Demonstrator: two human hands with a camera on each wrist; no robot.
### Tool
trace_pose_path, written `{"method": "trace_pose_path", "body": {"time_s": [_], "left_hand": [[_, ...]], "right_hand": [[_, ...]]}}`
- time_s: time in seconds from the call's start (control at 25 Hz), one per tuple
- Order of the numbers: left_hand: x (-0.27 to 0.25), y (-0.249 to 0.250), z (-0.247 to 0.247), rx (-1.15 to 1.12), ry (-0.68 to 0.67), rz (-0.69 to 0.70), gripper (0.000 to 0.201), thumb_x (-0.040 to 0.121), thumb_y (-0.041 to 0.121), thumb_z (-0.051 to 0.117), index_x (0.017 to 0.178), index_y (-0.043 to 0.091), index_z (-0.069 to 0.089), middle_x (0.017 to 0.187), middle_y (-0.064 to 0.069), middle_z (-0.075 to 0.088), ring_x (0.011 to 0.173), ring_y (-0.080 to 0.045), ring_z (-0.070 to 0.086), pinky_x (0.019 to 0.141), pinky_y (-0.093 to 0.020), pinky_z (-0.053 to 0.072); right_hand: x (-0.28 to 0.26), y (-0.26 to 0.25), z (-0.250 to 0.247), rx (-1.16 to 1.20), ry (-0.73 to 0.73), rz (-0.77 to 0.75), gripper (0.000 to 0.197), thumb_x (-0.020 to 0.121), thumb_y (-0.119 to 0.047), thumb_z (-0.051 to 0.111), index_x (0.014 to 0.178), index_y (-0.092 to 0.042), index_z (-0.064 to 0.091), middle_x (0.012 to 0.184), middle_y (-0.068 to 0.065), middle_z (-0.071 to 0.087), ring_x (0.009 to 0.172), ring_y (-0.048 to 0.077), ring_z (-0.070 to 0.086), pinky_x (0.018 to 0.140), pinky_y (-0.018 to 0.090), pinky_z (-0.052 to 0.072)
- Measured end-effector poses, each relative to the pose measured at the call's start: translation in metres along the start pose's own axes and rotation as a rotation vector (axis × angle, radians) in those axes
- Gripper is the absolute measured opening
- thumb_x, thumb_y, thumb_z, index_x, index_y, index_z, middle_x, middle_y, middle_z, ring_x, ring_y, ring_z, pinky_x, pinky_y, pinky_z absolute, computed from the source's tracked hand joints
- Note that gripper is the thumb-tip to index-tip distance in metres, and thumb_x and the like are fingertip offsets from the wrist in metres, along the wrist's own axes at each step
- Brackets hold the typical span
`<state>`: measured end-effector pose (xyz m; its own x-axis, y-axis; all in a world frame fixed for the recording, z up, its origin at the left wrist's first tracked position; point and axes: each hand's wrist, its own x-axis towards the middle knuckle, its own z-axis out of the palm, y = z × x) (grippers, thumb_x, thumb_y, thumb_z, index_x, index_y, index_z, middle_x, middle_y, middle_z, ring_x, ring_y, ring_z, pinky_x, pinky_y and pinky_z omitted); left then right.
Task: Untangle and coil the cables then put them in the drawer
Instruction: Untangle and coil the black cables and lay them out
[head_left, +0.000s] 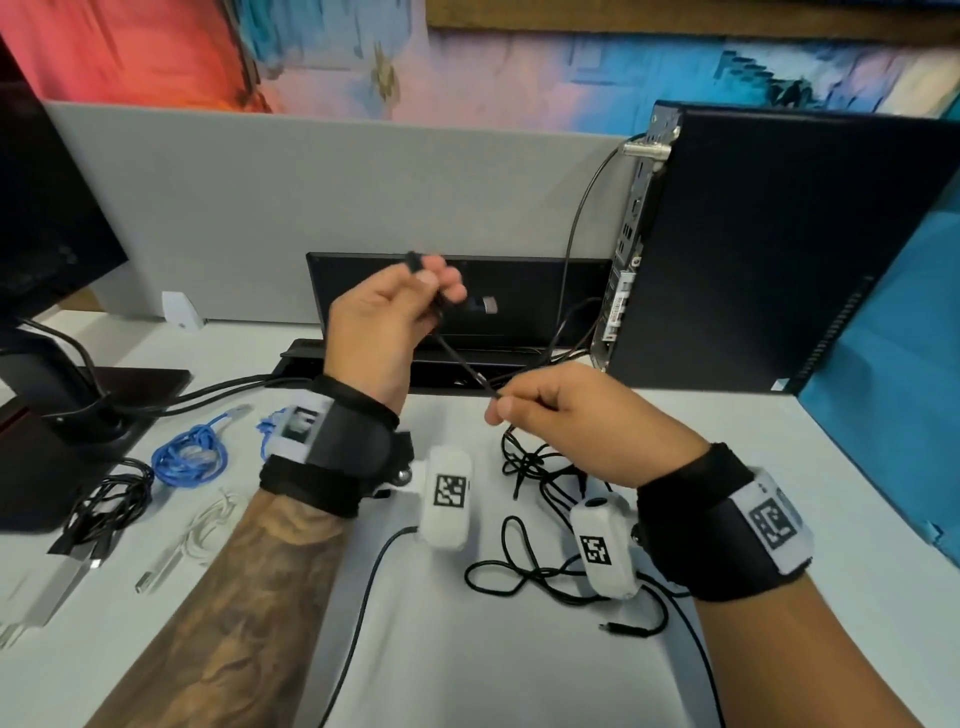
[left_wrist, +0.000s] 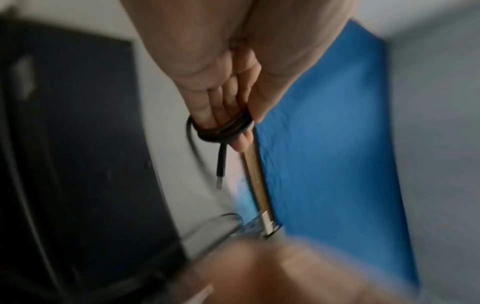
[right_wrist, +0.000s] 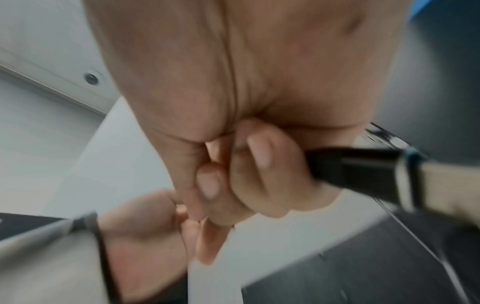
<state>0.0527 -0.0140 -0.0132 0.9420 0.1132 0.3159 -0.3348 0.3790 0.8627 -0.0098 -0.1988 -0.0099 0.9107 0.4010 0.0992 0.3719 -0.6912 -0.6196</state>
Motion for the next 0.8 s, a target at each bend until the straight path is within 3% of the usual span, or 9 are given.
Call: {"method": "trace_pose_path", "body": {"time_s": [0.08, 0.16, 0.2, 0.32, 0.44, 0.56, 0.64, 0.72, 0.8], "left_hand": [[-0.006, -0.011, 0.002, 0.404, -0.082, 0.126, 0.017, 0.096, 0.001, 0.056, 0.106, 0.002, 0.070, 0.094, -0.008, 0.074, 0.086, -0.017, 0.072, 0.089, -0.032, 0.057], [-0.011, -0.013, 0.004, 0.578, -0.261, 0.096, 0.016, 0.097, 0.009, 0.057, 0.101, 0.007, 0.072, 0.089, -0.005, 0.075, 0.084, -0.016, 0.072, 0.089, -0.034, 0.057], [-0.013, -0.011, 0.006, 0.597, -0.386, 0.048, 0.020, 0.100, 0.015, 0.055, 0.098, 0.005, 0.072, 0.084, -0.004, 0.073, 0.081, -0.017, 0.070, 0.086, -0.033, 0.057], [-0.021, -0.004, 0.014, 0.485, -0.621, -0.099, 0.033, 0.104, 0.026, 0.046, 0.087, 0.005, 0.065, 0.070, 0.000, 0.059, 0.066, -0.013, 0.055, 0.071, -0.024, 0.049], [-0.023, 0.004, 0.020, 0.111, -0.590, -0.198, 0.029, 0.098, 0.028, 0.044, 0.077, 0.011, 0.056, 0.065, 0.000, 0.043, 0.059, -0.013, 0.040, 0.068, -0.026, 0.046], [-0.022, 0.007, 0.017, -0.165, -0.574, -0.326, 0.029, 0.099, 0.028, 0.042, 0.077, 0.012, 0.052, 0.063, 0.002, 0.038, 0.056, -0.011, 0.037, 0.066, -0.027, 0.046], [-0.021, 0.005, 0.015, -0.208, -0.578, -0.360, 0.031, 0.101, 0.029, 0.041, 0.078, 0.012, 0.054, 0.063, 0.003, 0.040, 0.055, -0.010, 0.039, 0.066, -0.026, 0.048], [-0.020, 0.001, 0.013, -0.175, -0.561, -0.360, 0.033, 0.103, 0.030, 0.040, 0.081, 0.011, 0.056, 0.065, 0.002, 0.045, 0.057, -0.010, 0.044, 0.067, -0.027, 0.051], [-0.019, -0.001, 0.012, -0.080, -0.524, -0.337, 0.033, 0.104, 0.029, 0.041, 0.084, 0.010, 0.060, 0.068, 0.000, 0.053, 0.060, -0.013, 0.051, 0.070, -0.028, 0.053]], "right_hand": [[-0.006, -0.010, -0.014, -0.040, 0.164, -0.089, 0.018, 0.099, -0.032, 0.059, 0.093, -0.024, 0.074, 0.084, -0.006, 0.071, 0.078, 0.009, 0.065, 0.075, 0.031, 0.054], [-0.013, -0.011, -0.031, -0.056, 0.353, -0.157, 0.014, 0.098, -0.028, 0.063, 0.088, -0.026, 0.072, 0.074, -0.016, 0.065, 0.069, 0.006, 0.060, 0.062, 0.018, 0.047], [-0.016, -0.009, -0.037, -0.054, 0.422, -0.174, 0.013, 0.098, -0.027, 0.062, 0.089, -0.028, 0.072, 0.073, -0.018, 0.063, 0.069, 0.006, 0.060, 0.062, 0.017, 0.047], [-0.013, 0.007, -0.039, -0.002, 0.566, -0.180, 0.014, 0.101, -0.025, 0.058, 0.098, -0.027, 0.072, 0.078, -0.016, 0.064, 0.075, 0.009, 0.062, 0.066, 0.035, 0.056], [-0.003, 0.014, -0.027, 0.121, 0.527, -0.198, 0.021, 0.103, -0.018, 0.055, 0.109, -0.026, 0.073, 0.086, -0.025, 0.068, 0.083, -0.001, 0.064, 0.074, 0.021, 0.050], [0.004, 0.012, -0.012, 0.338, 0.299, -0.262, 0.024, 0.103, -0.015, 0.055, 0.120, -0.017, 0.072, 0.107, -0.007, 0.076, 0.101, 0.009, 0.070, 0.092, 0.024, 0.054], [0.005, 0.011, -0.006, 0.366, 0.297, -0.237, 0.018, 0.101, -0.020, 0.061, 0.110, -0.014, 0.074, 0.097, 0.001, 0.076, 0.092, 0.014, 0.072, 0.085, 0.027, 0.057], [0.005, 0.014, -0.007, 0.196, 0.386, -0.191, 0.018, 0.099, -0.026, 0.063, 0.090, -0.013, 0.071, 0.077, 0.003, 0.066, 0.071, 0.010, 0.062, 0.065, 0.027, 0.052], [0.005, 0.018, -0.008, 0.065, 0.411, -0.166, 0.024, 0.099, -0.029, 0.061, 0.080, -0.015, 0.062, 0.070, 0.008, 0.056, 0.063, 0.018, 0.052, 0.058, 0.036, 0.046]]}}
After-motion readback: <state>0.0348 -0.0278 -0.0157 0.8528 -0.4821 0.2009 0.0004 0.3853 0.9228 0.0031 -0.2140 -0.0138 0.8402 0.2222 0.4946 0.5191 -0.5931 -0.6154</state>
